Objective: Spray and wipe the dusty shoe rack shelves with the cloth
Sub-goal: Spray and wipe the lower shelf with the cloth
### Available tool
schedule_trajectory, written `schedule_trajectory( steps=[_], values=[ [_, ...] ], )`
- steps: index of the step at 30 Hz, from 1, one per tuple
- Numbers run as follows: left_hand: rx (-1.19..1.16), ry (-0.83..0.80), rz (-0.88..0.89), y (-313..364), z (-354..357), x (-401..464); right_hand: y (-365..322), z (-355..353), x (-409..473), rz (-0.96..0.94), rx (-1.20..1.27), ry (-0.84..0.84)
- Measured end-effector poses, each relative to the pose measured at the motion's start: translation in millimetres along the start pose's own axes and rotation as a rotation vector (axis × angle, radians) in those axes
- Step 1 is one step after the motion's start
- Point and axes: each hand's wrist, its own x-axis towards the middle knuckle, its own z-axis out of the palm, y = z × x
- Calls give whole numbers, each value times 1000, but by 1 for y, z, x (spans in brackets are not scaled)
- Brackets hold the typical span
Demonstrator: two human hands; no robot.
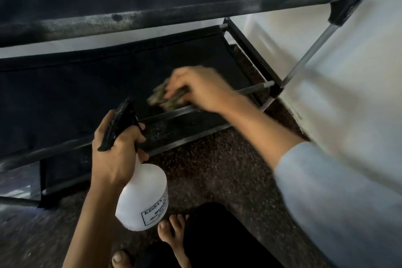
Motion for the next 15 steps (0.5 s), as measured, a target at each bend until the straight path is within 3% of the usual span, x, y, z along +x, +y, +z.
schedule_trajectory(
  steps=[3,6,8,12,15],
  values=[
    [21,26,1,-2,-2,-5,-65,45,37,-94,130,-38],
    [-1,66,5,-4,-9,-8,-66,40,47,-167,114,-76],
    [-10,108,5,-5,-22,-5,-29,25,44,-36,20,-11],
    [-12,237,-72,-8,-56,-4,43,-6,27,533,-121,217],
    [3,254,-75,-7,-65,-5,17,-4,27,415,-74,130]
  ],
)
